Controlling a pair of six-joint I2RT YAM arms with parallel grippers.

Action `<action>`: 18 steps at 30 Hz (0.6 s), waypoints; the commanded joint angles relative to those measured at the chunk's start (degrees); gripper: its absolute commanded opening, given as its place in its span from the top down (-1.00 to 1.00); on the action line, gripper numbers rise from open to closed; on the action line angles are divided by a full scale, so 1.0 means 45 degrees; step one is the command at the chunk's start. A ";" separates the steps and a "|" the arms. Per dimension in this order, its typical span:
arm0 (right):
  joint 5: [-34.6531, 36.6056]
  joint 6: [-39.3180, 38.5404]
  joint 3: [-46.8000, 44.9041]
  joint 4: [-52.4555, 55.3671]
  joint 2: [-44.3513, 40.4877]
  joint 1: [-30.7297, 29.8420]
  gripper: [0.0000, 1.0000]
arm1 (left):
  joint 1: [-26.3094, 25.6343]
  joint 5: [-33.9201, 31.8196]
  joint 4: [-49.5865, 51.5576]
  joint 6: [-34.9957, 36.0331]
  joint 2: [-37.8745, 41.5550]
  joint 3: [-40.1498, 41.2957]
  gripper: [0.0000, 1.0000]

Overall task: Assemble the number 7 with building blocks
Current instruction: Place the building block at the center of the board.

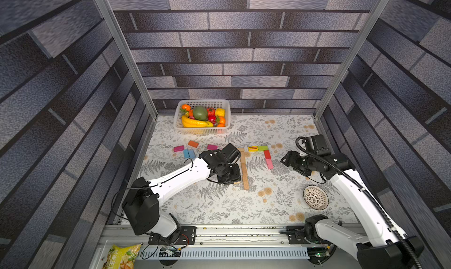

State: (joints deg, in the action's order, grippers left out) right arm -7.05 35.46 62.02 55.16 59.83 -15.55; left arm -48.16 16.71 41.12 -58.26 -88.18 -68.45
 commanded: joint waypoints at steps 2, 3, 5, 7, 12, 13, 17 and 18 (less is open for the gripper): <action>0.0375 -0.0206 0.0300 0.0777 -0.0428 0.0126 -0.42 | -0.0668 0.0364 -0.0790 -0.0385 -0.1524 -0.1539 0.37; 0.0380 -0.0207 0.0300 0.0824 -0.0507 0.0138 -0.42 | -0.0835 0.0444 -0.0838 -0.0329 -0.2025 -0.1939 0.36; 0.0376 -0.0190 0.0290 0.0920 -0.0627 0.0159 -0.42 | -0.1126 0.0707 -0.0982 -0.0306 -0.2958 -0.2673 0.36; 0.0375 -0.0166 0.0329 0.1038 -0.0764 0.0177 -0.42 | -0.1394 0.0970 -0.1162 -0.0315 -0.3936 -0.3351 0.36; 0.0539 -0.0145 0.0361 0.1345 -0.1235 0.0194 -0.42 | -0.1788 0.1379 -0.1209 -0.0213 -0.5694 -0.4657 0.36; 0.0547 -0.0146 0.0325 0.1392 -0.1325 0.0194 -0.42 | -0.1832 0.1427 -0.1180 -0.0187 -0.5920 -0.4823 0.36; 0.0489 -0.0010 -0.0026 0.1510 -0.1787 0.0209 -0.42 | -0.2009 0.1673 -0.1379 -0.0213 -0.6909 -0.5155 0.36; 0.0457 0.0037 -0.0087 0.1559 -0.1943 0.0201 -0.42 | -0.2045 0.1690 -0.1444 -0.0223 -0.7098 -0.5213 0.36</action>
State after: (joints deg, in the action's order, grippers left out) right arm -5.76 35.29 62.08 59.70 52.73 -15.18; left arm -56.99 22.74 34.81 -59.00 -118.65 -90.08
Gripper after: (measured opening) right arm 0.711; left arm 0.327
